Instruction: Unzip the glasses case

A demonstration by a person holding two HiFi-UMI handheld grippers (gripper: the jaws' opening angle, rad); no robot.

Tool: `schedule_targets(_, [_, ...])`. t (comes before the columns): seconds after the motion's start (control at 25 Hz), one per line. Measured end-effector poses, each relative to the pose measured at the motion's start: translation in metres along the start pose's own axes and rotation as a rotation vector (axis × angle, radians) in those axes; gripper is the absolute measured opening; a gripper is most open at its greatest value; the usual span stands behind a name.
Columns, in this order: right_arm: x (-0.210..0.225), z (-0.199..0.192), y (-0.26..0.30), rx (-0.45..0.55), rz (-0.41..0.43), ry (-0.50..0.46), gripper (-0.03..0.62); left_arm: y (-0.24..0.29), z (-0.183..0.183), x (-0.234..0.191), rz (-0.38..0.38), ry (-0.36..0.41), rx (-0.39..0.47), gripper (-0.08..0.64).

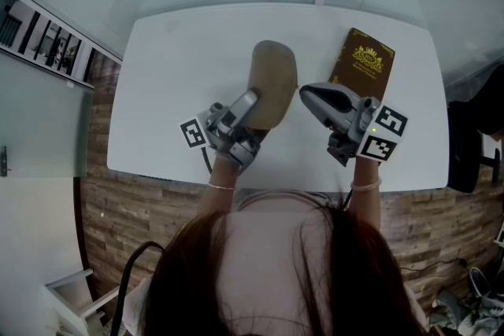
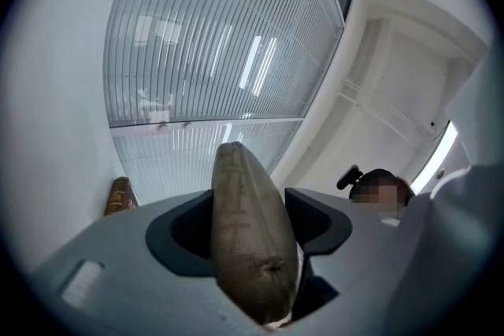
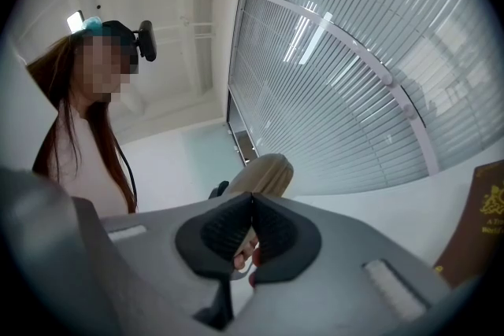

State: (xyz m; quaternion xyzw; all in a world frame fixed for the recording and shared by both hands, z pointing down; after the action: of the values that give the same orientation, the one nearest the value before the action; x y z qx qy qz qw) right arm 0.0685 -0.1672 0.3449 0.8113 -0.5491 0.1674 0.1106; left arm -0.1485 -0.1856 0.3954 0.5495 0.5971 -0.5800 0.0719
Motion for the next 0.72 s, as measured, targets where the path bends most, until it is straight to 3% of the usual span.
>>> schedule_targets(0.72, [0.0018, -0.0046, 0.0091, -0.037, 0.034, 0.019, 0.003, -0.0002, 0.0071, -0.0050, 0.005, -0.016, 0.083, 0.281])
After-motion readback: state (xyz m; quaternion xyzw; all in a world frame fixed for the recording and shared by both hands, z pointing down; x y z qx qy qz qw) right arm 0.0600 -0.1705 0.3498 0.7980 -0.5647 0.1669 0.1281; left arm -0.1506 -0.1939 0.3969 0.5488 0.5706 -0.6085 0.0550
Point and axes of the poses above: the fingertips, and each gripper's own axes: y forward along the fingers, x to its right, z out of its top, the point moved 9 cm from there along -y, backward along the fingers, and after that the axes turned 6 degrees about -x, right-handed, at the moved point
